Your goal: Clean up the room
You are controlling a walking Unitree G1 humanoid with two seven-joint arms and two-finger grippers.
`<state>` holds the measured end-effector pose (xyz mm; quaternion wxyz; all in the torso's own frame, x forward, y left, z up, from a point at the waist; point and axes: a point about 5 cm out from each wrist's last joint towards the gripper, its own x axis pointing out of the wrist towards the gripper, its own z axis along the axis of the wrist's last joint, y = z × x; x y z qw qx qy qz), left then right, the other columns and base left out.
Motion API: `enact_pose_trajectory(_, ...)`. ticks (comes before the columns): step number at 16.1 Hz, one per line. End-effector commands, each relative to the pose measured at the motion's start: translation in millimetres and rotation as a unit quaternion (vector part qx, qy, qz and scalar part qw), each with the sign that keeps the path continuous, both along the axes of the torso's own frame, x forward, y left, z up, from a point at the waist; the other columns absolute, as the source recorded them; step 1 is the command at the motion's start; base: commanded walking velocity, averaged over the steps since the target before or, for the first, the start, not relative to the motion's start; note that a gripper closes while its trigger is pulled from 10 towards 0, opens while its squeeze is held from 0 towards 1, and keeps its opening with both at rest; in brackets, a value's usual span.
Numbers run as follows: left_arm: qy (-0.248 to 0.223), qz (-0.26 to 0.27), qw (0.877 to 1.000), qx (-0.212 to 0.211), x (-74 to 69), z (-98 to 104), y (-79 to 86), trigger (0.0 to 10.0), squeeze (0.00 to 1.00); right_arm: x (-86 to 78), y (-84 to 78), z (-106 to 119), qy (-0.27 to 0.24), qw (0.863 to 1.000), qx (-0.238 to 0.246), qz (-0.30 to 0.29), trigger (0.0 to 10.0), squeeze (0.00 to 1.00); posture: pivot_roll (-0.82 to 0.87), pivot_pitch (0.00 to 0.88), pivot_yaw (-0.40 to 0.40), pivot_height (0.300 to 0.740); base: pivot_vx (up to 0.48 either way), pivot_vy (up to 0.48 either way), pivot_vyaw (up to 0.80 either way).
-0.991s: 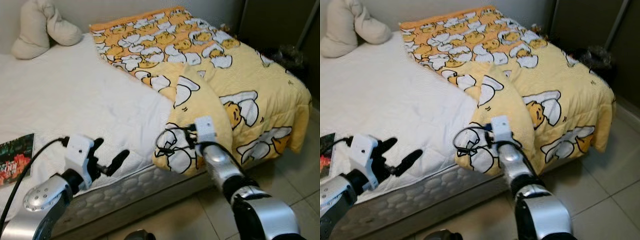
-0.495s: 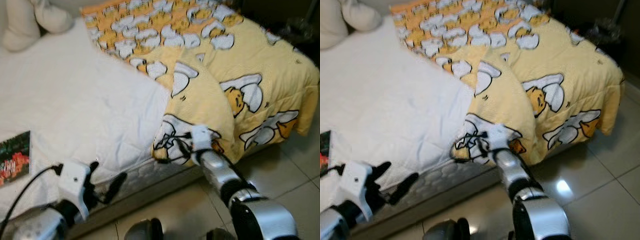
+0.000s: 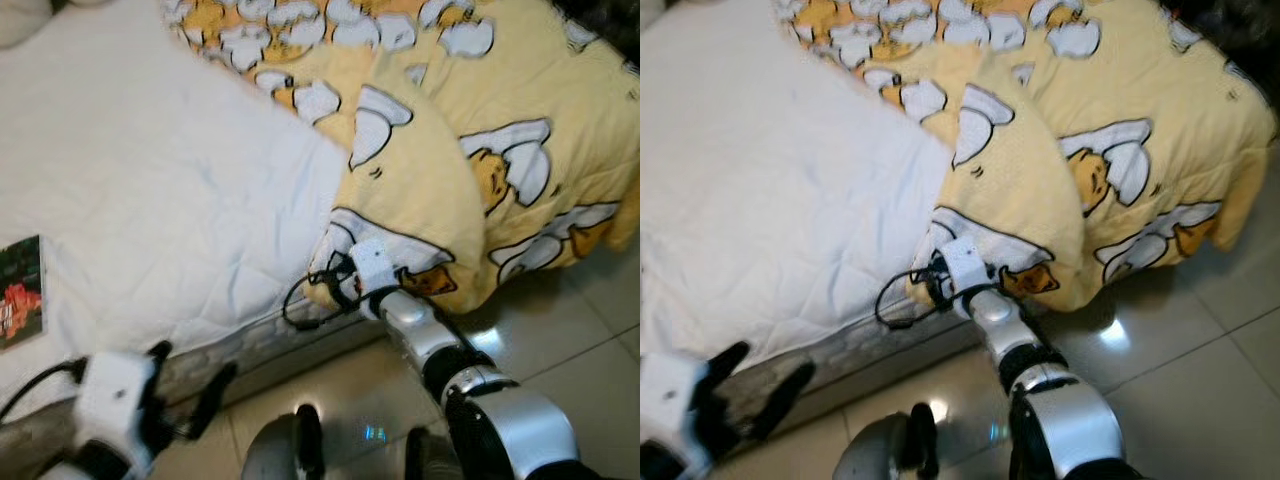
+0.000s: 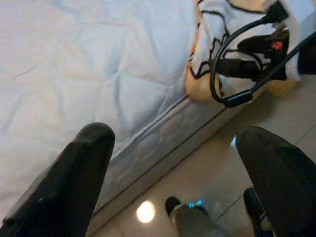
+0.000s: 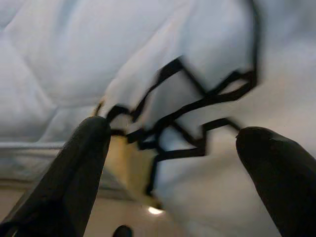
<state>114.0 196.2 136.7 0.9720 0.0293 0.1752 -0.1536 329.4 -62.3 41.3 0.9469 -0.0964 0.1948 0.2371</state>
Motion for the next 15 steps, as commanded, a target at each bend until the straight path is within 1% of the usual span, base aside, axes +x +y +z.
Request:
enact_pose_trajectory(1, -0.001, 0.001, 1.000, 0.011, -6.2, 7, 3.1, 10.0, 0.00, -6.1, 9.5, -5, 0.010, 1.000, -0.004, 0.018, 10.0, 0.00, 0.31, 0.325, 0.198, 0.740, 0.000, 0.000, 0.00)
enact_pose_trajectory(3, 0.008, 0.005, 1.000, 0.014, -15.3, 10, 2.4, 10.0, 0.00, -6.9, 16.3, -4, 0.006, 0.999, -0.011, 0.035, 10.0, 0.00, 0.32, 0.345, 0.202, 0.740, 0.000, 0.000, 0.00)
enact_pose_trajectory(4, 0.012, 0.007, 1.000, 0.015, -19.8, 13, 1.7, 10.0, 0.00, -7.0, 16.9, -4, 0.007, 0.999, -0.018, 0.038, 10.0, 0.00, 0.32, 0.355, 0.203, 0.740, 0.000, 0.000, 0.00)
enact_pose_trajectory(5, 0.013, 0.007, 1.000, 0.015, -21.0, 13, 1.7, 10.0, 0.00, -7.0, 16.9, -4, 0.008, 0.999, -0.020, 0.038, 10.0, 0.00, 0.32, 0.355, 0.203, 0.740, 0.000, 0.000, 0.00)
enact_pose_trajectory(6, 0.016, 0.010, 1.000, 0.016, -23.6, 15, 2.8, 10.0, 0.00, -6.9, 17.3, -4, 0.008, 0.999, -0.021, 0.039, 10.0, 0.00, 0.33, 0.361, 0.207, 0.740, 0.000, 0.000, 0.00)
enact_pose_trajectory(7, 0.025, 0.016, 0.999, 0.022, -29.9, 17, 6.6, 10.0, 0.00, -7.1, 19.1, -4, 0.009, 0.999, -0.024, 0.040, 10.0, 0.00, 0.34, 0.370, 0.212, 0.740, 0.000, 0.000, 0.00)
enact_pose_trajectory(8, 0.032, 0.020, 0.999, 0.029, -36.5, 20, 9.7, 10.0, 0.00, -7.2, 21.0, -3, 0.010, 0.999, -0.027, 0.040, 8.7, 0.00, 0.36, 0.390, 0.223, 0.740, 0.000, 0.000, 0.00)
enact_pose_trajectory(9, 0.035, 0.021, 0.999, 0.031, -38.4, 20, 10.1, 10.0, 0.00, -7.1, 20.7, -4, 0.010, 0.999, -0.029, 0.035, 8.7, 0.00, 0.36, 0.390, 0.223, 0.740, 0.000, 0.000, 0.00)
enact_pose_trajectory(10, 0.038, 0.022, 0.999, 0.033, -40.2, 21, 10.5, 10.0, 0.00, -7.0, 20.6, -4, 0.011, 0.999, -0.029, 0.030, 5.4, 0.00, 0.36, 0.405, 0.225, 0.740, 0.000, 0.000, 0.00)
enact_pose_trajectory(11, 0.041, 0.023, 0.998, 0.032, -41.7, 21, 9.6, 10.0, 0.00, -5.4, 20.4, -2, 0.015, 1.000, -0.015, 0.013, 0.0, 0.00, 0.36, 0.407, 0.224, 0.740, 0.000, 0.000, 0.00)
enact_pose_trajectory(13, 0.038, 0.021, 0.999, 0.022, -38.9, 19, 6.0, 10.0, 0.00, -3.3, 22.2, 1, 0.016, 1.000, -0.001, 0.002, 0.0, 0.00, 0.33, 0.396, 0.218, 0.740, 0.000, 0.000, 0.00)
enact_pose_trajectory(14, 0.038, 0.021, 0.999, 0.022, -38.9, 19, 6.0, 10.0, 0.00, -3.3, 22.2, 1, 0.016, 1.000, -0.001, 0.002, 0.0, 0.00, 0.33, 0.396, 0.218, 0.740, 0.000, 0.000, 0.00)
enact_pose_trajectory(15, 0.033, 0.018, 0.999, 0.017, -34.7, 17, 5.2, 10.0, 0.00, -2.1, 23.6, 3, 0.015, 1.000, 0.007, 0.000, 0.0, 0.00, 0.32, 0.389, 0.215, 0.740, 0.000, 0.000, 0.00)
